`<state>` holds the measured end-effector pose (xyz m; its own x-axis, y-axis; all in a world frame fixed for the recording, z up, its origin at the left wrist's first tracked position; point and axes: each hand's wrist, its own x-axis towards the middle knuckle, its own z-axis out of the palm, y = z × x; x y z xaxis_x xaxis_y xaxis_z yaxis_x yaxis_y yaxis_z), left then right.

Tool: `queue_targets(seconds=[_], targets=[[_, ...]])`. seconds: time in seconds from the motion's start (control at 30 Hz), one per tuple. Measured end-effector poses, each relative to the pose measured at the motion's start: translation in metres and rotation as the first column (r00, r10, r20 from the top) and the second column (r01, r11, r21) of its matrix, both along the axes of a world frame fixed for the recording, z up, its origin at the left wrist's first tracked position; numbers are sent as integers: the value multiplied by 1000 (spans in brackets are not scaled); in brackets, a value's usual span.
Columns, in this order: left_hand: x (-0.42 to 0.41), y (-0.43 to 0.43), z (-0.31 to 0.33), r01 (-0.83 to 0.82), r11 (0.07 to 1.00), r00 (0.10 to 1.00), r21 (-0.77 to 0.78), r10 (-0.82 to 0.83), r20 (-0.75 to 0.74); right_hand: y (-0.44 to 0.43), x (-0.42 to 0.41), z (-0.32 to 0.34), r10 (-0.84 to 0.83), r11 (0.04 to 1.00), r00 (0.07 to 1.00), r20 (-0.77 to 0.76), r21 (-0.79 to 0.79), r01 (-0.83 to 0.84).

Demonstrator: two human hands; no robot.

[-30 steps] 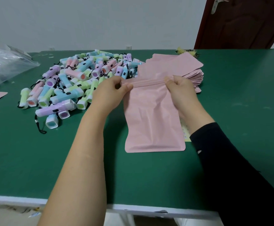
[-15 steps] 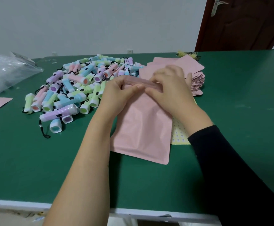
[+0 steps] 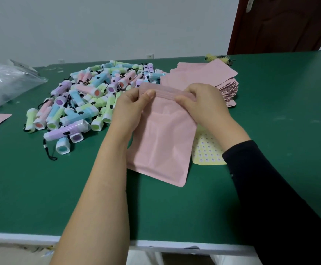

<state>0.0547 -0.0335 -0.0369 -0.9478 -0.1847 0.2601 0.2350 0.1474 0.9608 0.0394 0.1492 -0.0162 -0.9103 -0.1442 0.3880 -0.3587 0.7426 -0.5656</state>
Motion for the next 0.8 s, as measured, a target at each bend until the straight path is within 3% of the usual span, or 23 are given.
queue_targets(seconds=[0.23, 0.33, 0.47, 0.8], targets=[[-2, 6, -1, 70, 986, 997, 150, -72, 7, 14, -2, -3, 99, 873, 990, 96, -486, -40], [-4, 8, -1, 56, 980, 997, 191, -64, 35, 12, -1, -4, 87, 847, 994, 72, -530, -36], [-5, 7, 0, 21, 945, 997, 328, -46, 68, 12, -2, -6, 161, 779, 973, 167, -626, -21], [-6, 8, 2, -42, 886, 983, 463, -45, 176, 6, 2, -5, 129, 741, 977, 168, -671, 18]])
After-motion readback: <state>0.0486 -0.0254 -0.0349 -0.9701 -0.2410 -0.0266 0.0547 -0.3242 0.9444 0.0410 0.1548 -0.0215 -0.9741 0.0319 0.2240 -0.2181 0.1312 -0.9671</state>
